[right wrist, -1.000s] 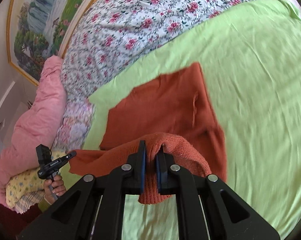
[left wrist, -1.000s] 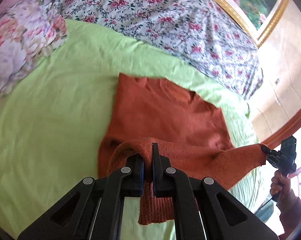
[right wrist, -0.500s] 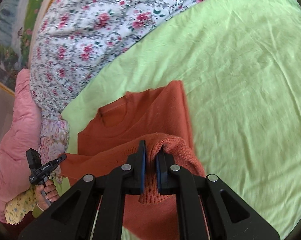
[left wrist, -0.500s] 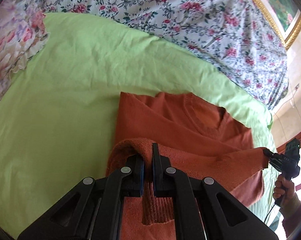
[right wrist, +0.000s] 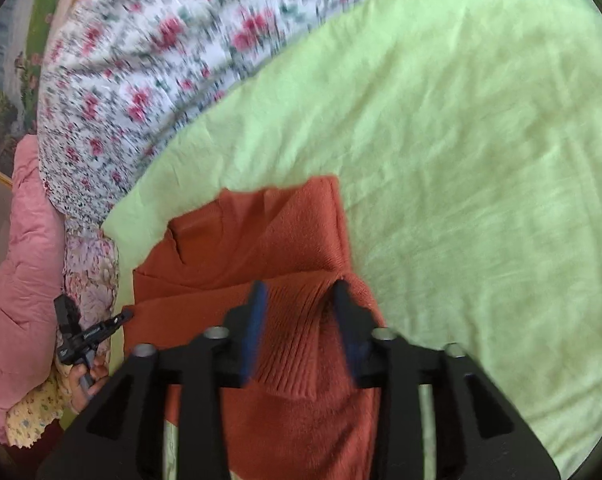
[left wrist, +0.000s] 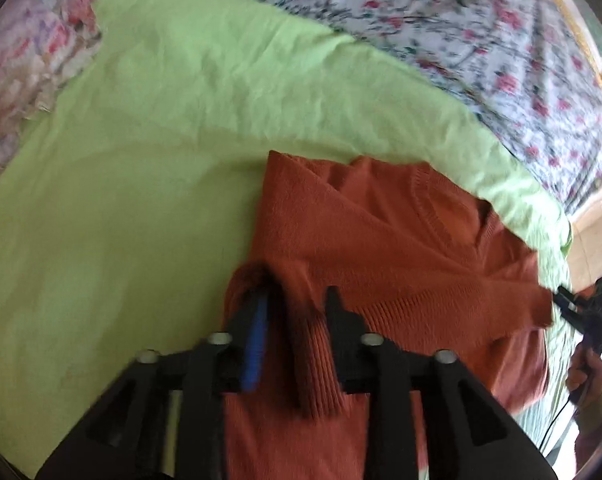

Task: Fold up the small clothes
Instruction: 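Lower the hem onto the sweater and open both grippers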

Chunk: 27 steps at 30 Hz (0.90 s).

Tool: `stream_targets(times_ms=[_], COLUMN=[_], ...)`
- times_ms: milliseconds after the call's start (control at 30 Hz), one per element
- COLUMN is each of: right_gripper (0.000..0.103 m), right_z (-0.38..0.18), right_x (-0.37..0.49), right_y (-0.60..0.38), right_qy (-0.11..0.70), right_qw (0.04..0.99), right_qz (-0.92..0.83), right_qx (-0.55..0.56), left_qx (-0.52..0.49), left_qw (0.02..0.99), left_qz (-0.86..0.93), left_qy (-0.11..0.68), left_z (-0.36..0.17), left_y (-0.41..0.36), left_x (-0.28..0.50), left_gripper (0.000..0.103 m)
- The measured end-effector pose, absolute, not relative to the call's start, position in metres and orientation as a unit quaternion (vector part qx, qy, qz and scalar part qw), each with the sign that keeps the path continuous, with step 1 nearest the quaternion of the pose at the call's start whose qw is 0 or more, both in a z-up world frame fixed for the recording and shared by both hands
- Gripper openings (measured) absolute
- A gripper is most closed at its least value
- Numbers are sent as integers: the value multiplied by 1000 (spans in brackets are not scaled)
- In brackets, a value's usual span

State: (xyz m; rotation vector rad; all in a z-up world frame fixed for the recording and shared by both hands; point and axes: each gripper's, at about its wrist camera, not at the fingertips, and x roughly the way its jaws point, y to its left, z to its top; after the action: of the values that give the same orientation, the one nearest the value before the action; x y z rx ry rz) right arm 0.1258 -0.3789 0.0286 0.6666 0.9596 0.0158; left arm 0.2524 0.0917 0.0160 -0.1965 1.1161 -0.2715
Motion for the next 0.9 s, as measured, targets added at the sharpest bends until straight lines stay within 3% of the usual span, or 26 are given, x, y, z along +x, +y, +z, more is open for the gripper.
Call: stream_targets(times_ms=[167, 367, 500, 733, 833, 900], right_gripper=[50, 50, 46, 44, 46, 46], right_z=[57, 18, -8, 13, 24, 30], right_x=[102, 111, 129, 188, 207, 213], right_y=[-348, -264, -257, -329, -363, -376], right_qy=[434, 530, 566, 498, 464, 450], right_qw=[858, 811, 794, 858, 872, 878], right_qz=[54, 179, 184, 55, 5, -25], right_qx=[267, 170, 119, 112, 156, 164], left_qx=[-78, -14, -14, -22, -28, -29], left_qw=[809, 766, 772, 817, 843, 858], left_qz=[-236, -270, -269, -196, -153, -124], left_qy=[532, 583, 576, 542, 515, 498], left_z=[26, -20, -17, 3, 19, 31], left_y=[49, -15, -14, 3, 1, 4], left_x=[199, 190, 223, 322, 358, 376], left_gripper=[35, 38, 35, 33, 36, 50])
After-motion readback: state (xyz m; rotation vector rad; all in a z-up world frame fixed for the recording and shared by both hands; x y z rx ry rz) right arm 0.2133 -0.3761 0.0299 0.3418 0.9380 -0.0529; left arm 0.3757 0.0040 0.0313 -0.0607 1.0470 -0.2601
